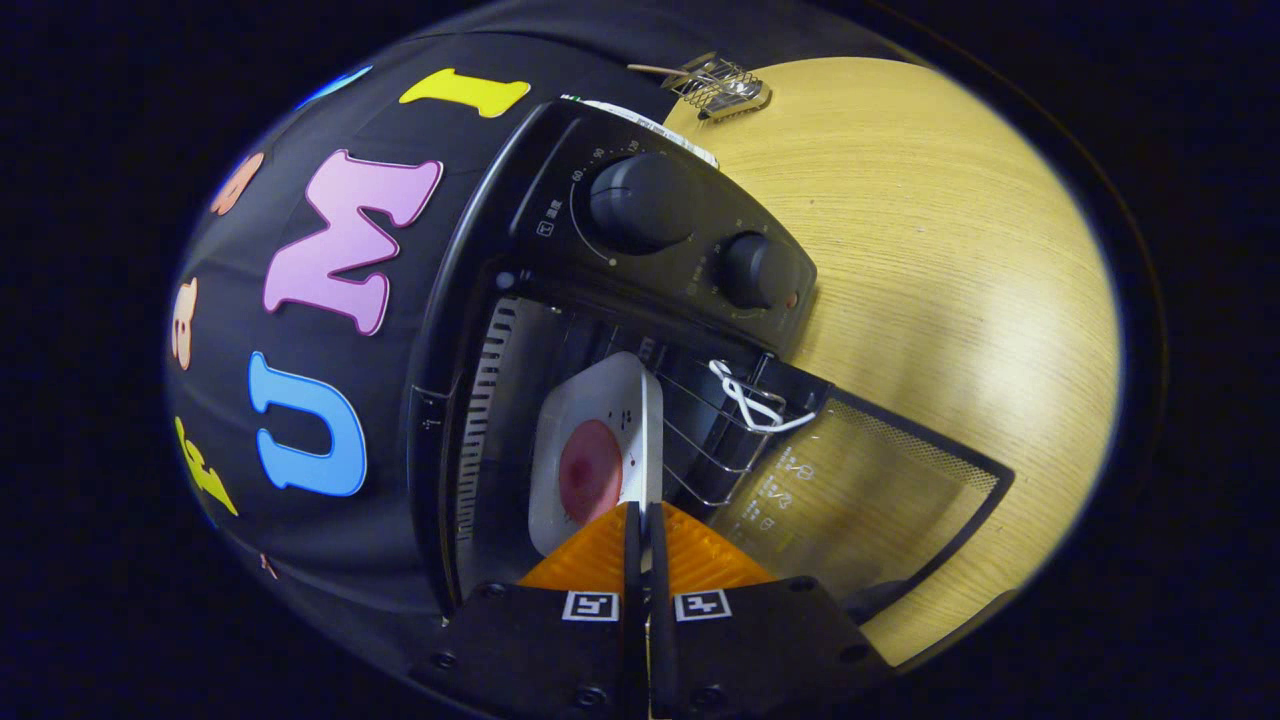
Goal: Open the toaster oven, put the food inside, and close the toaster oven door.
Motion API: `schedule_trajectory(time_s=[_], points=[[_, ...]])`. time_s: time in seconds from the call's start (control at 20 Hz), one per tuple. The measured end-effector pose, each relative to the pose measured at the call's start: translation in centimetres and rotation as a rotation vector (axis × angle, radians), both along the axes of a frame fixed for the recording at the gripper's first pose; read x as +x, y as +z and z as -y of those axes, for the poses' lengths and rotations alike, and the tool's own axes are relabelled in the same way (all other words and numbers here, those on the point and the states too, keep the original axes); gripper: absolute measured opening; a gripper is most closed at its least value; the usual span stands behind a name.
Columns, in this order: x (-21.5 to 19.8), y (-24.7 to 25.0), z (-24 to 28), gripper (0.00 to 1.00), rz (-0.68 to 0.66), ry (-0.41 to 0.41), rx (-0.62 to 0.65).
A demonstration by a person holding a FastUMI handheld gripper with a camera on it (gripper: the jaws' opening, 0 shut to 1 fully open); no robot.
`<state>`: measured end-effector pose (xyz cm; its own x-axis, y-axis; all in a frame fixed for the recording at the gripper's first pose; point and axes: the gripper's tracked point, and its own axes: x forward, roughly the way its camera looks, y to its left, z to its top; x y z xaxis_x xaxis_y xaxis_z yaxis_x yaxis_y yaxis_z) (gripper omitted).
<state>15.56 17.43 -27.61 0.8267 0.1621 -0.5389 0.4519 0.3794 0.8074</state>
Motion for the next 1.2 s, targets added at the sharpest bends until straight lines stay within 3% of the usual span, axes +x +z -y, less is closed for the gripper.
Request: schedule_trajectory(time_s=[0.3, 0.4, 0.45, 0.55, 0.65, 1.2], points=[[1.1, 0.7, -2.3, 0.14, 0.061, 0.059, 0.044], [0.4, 1.1, -2.3, 0.30, 0.070, 0.093, 0.031], [0.0, 1.2, -2.4, 0.31, 0.074, 0.110, 0.022], [-1.4, 1.8, -2.9, 0.50, 0.086, 0.161, 0.022], [-3.5, 2.0, -3.3, 0.98, 0.086, 0.238, -0.003], [-12.9, 5.2, -2.9, 0.98, 0.170, 0.609, -0.389]])
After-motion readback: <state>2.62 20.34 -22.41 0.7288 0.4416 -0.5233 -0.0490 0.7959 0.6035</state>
